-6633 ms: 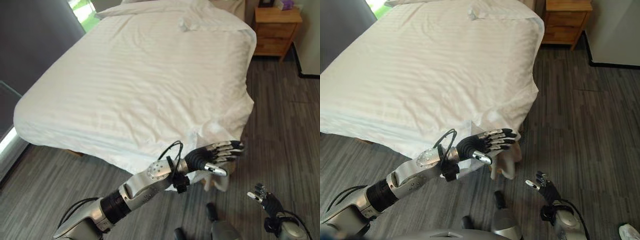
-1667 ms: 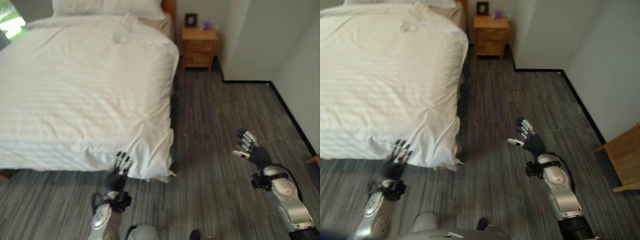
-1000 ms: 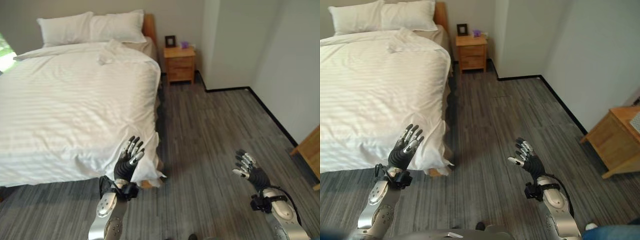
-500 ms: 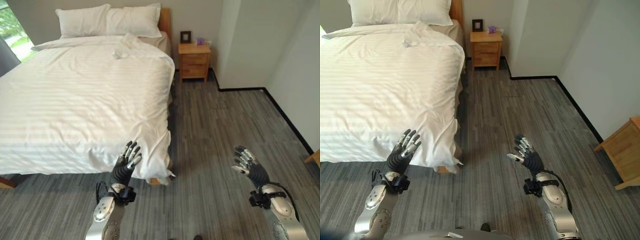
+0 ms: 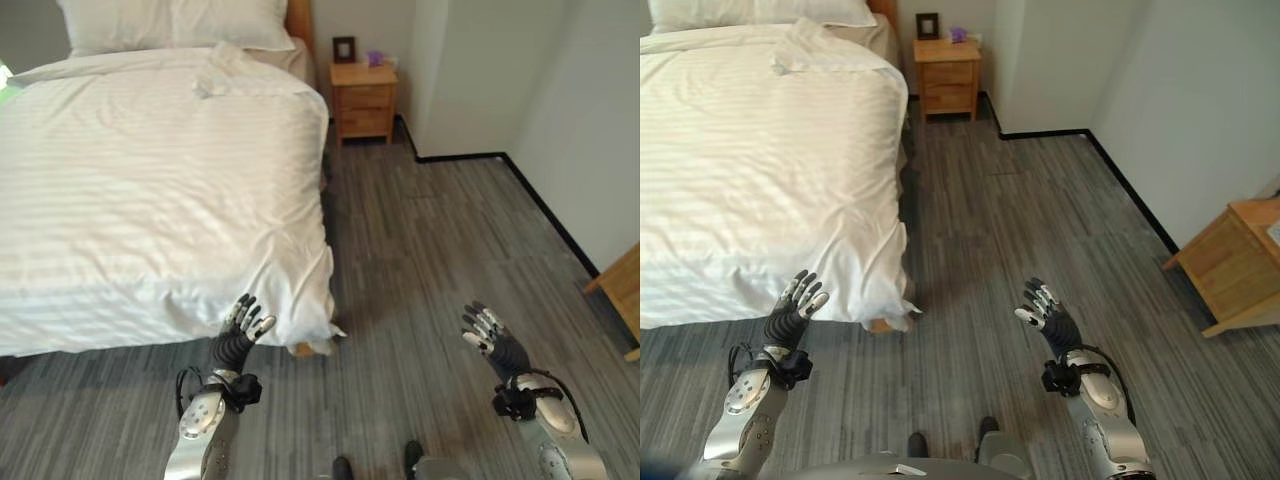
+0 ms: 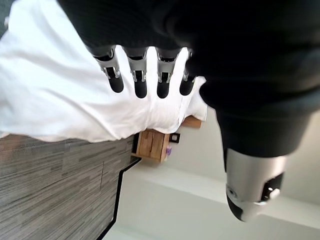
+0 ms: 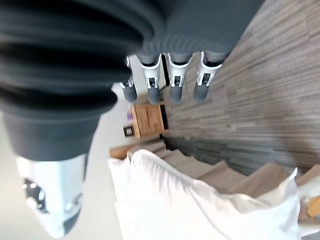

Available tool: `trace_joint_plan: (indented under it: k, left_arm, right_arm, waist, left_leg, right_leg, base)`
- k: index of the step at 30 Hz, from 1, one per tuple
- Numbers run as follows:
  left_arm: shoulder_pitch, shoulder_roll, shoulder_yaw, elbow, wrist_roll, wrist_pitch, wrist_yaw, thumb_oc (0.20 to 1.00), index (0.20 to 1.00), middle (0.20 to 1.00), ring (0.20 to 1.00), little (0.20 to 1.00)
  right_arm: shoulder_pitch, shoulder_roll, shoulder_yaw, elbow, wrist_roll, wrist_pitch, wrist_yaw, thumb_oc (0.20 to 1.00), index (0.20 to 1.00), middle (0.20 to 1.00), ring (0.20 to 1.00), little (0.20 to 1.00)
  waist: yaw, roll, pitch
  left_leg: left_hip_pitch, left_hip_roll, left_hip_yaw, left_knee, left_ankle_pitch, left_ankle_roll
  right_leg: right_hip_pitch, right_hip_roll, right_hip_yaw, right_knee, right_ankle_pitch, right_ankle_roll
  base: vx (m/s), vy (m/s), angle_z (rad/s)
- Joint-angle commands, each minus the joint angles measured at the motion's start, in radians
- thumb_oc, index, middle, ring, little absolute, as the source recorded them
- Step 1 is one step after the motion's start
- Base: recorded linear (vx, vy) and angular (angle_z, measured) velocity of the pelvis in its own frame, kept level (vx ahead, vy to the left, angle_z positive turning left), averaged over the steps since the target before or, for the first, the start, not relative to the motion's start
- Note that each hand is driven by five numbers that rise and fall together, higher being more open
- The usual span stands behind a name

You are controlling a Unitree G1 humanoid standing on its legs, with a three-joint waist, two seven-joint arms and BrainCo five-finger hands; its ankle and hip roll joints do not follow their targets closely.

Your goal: Making the bed.

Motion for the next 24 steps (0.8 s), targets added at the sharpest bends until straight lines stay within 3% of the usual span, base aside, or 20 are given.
trace_joint_plan:
  k: [1,2,4,6,7,8,10,11,12,13,17,20,22,24]
  left_arm:
    - [-0.024,0.056,0.045,-0.079,-0.008,-0.072,0.025,1.0,1.0,1.0,1.0,1.0]
    - [-0.022,0.058,0.054,-0.074,-0.009,-0.08,0.031,1.0,1.0,1.0,1.0,1.0]
    - [-0.018,0.053,0.063,-0.059,-0.019,-0.086,0.03,1.0,1.0,1.0,1.0,1.0]
    - [-0.007,0.037,0.069,-0.051,-0.05,-0.085,0.02,1.0,1.0,1.0,1.0,1.0]
    - [-0.019,0.011,0.061,-0.034,-0.095,-0.087,0.019,1.0,1.0,1.0,1.0,1.0]
    - [-0.025,-0.008,0.035,-0.009,-0.117,-0.074,-0.002,1.0,1.0,1.0,1.0,1.0]
    - [-0.024,-0.012,0.025,-0.019,-0.114,-0.067,-0.012,1.0,1.0,1.0,1.0,1.0]
    - [-0.023,-0.019,0.01,-0.031,-0.107,-0.065,-0.02,1.0,1.0,1.0,1.0,1.0]
    - [-0.022,-0.025,0.003,-0.037,-0.116,-0.059,-0.032,1.0,1.0,1.0,1.0,1.0]
    - [-0.023,-0.025,0.002,-0.037,-0.116,-0.059,-0.032,1.0,1.0,1.0,1.0,1.0]
    - [-0.037,-0.022,-0.015,-0.032,-0.097,-0.069,-0.039,1.0,1.0,1.0,1.0,1.0]
    - [-0.043,-0.021,-0.021,-0.033,-0.09,-0.069,-0.037,1.0,1.0,1.0,1.0,1.0]
    - [-0.052,-0.013,-0.021,-0.046,-0.079,-0.068,-0.028,1.0,1.0,1.0,1.0,1.0]
    - [-0.046,-0.012,-0.01,-0.053,-0.082,-0.07,-0.023,1.0,1.0,1.0,1.0,1.0]
  right_arm:
    - [-0.064,0.023,-0.011,-0.04,-0.032,-0.072,-0.02,1.0,1.0,1.0,1.0,1.0]
    - [-0.093,0.022,0.003,-0.04,-0.023,-0.078,-0.023,1.0,1.0,1.0,1.0,1.0]
    - [-0.115,0.017,0.02,-0.037,0.003,-0.085,-0.02,1.0,1.0,1.0,1.0,1.0]
    - [-0.134,-0.016,0.029,-0.029,-0.011,-0.084,-0.017,1.0,1.0,1.0,1.0,1.0]
    - [-0.139,-0.035,0.02,-0.036,-0.021,-0.096,-0.024,1.0,1.0,1.0,1.0,1.0]
    - [-0.141,-0.068,0.011,-0.033,-0.032,-0.102,-0.028,1.0,1.0,1.0,1.0,1.0]
    - [-0.134,-0.083,0.006,-0.029,-0.035,-0.099,-0.031,1.0,1.0,1.0,1.0,1.0]
    - [-0.126,-0.094,0.001,-0.001,-0.02,-0.089,-0.028,1.0,1.0,1.0,1.0,1.0]
    - [-0.114,-0.098,-0.01,0.003,-0.013,-0.075,-0.017,1.0,1.0,1.0,1.0,1.0]
    - [-0.114,-0.098,-0.011,0.003,-0.013,-0.075,-0.017,1.0,1.0,1.0,1.0,1.0]
    - [-0.091,-0.085,-0.033,0.015,-0.019,-0.079,-0.009,1.0,1.0,1.0,1.0,1.0]
    - [-0.084,-0.068,-0.038,0.011,-0.03,-0.08,-0.009,1.0,1.0,1.0,1.0,1.0]
    - [-0.08,-0.038,-0.032,0.035,-0.048,-0.081,-0.018,1.0,1.0,1.0,1.0,1.0]
    - [-0.08,-0.03,-0.023,0.038,-0.039,-0.078,-0.01,1.0,1.0,1.0,1.0,1.0]
  waist:
    - [0.038,-0.035,-0.033]
    - [0.054,-0.047,-0.046]
    - [0.061,-0.05,-0.055]
    - [0.068,-0.038,-0.053]
    - [0.058,-0.027,-0.039]
    - [0.047,-0.045,-0.02]
    - [0.042,-0.054,-0.011]
    - [0.061,-0.071,-0.007]
    - [0.063,-0.083,-0.012]
    - [0.063,-0.085,-0.014]
    - [0.056,-0.08,-0.04]
    - [0.047,-0.063,-0.048]
    - [0.039,-0.055,-0.076]
    - [0.04,-0.056,-0.082]
  left_leg:
    - [0.103,0.131,-0.094,-0.026,-0.027,-0.109]
    - [0.115,0.164,-0.065,-0.025,-0.02,-0.141]
    - [0.106,0.217,-0.059,-0.012,0.002,-0.179]
    - [0.066,0.283,-0.081,0.058,0.102,-0.206]
    - [0.022,0.326,-0.081,0.153,0.181,-0.22]
    - [-0.031,0.346,-0.059,0.278,0.245,-0.201]
    - [-0.051,0.35,-0.052,0.327,0.255,-0.193]
    - [-0.108,0.255,-0.133,0.375,0.221,-0.182]
    - [-0.145,0.164,-0.139,0.361,0.145,-0.164]
    - [-0.147,0.162,-0.138,0.358,0.148,-0.162]
    - [-0.109,0.027,-0.044,0.175,0.04,-0.09]
    - [-0.068,0.011,-0.022,0.121,0.038,-0.083]
    - [0.009,-0.005,-0.045,0.012,0.038,-0.07]
    - [0.024,-0.008,-0.054,-0.005,0.037,-0.063]
  right_leg:
    - [0.085,-0.117,-0.121,-0.171,0.197,0.047]
    - [0.101,-0.127,-0.169,-0.215,0.203,0.075]
    - [0.136,-0.08,-0.174,-0.26,0.121,0.069]
    - [0.147,-0.016,-0.17,-0.256,0.077,0.033]
    - [0.176,0.024,-0.185,-0.262,0.057,0.004]
    - [0.204,0.044,-0.208,-0.278,0.048,-0.038]
    - [0.219,0.056,-0.214,-0.292,0.046,-0.055]
    - [0.236,0.057,-0.196,-0.32,0.046,-0.058]
    - [0.253,0.066,-0.194,-0.333,0.042,-0.063]
    - [0.25,0.064,-0.194,-0.334,0.044,-0.062]
    - [0.241,0.109,-0.205,-0.328,0.038,-0.056]
    - [0.239,0.125,-0.208,-0.317,0.023,-0.051]
    - [0.238,0.138,-0.211,-0.303,0.021,-0.044]
    - [0.243,0.139,-0.208,-0.301,0.018,-0.042]
  base:
    - [0.13,-0.624,-0.22]
    - [0.1,-0.532,-0.53]
    - [0.06,-0.553,-0.51]
    - [0.03,-0.502,-0.19]
    - [-0.02,-0.594,-0.17]
    - [-0.01,-0.588,0.16]
    - [0.03,-0.352,0.24]
    - [0.08,-0.344,0.04]
    - [0.08,-0.34,-0.03]
    - [0.08,-0.203,-0.06]
    - [0.06,-0.093,-0.09]
    - [0.04,0.015,0.02]
    - [0.16,0.045,-0.22]
    - [0.09,0.034,-0.08]
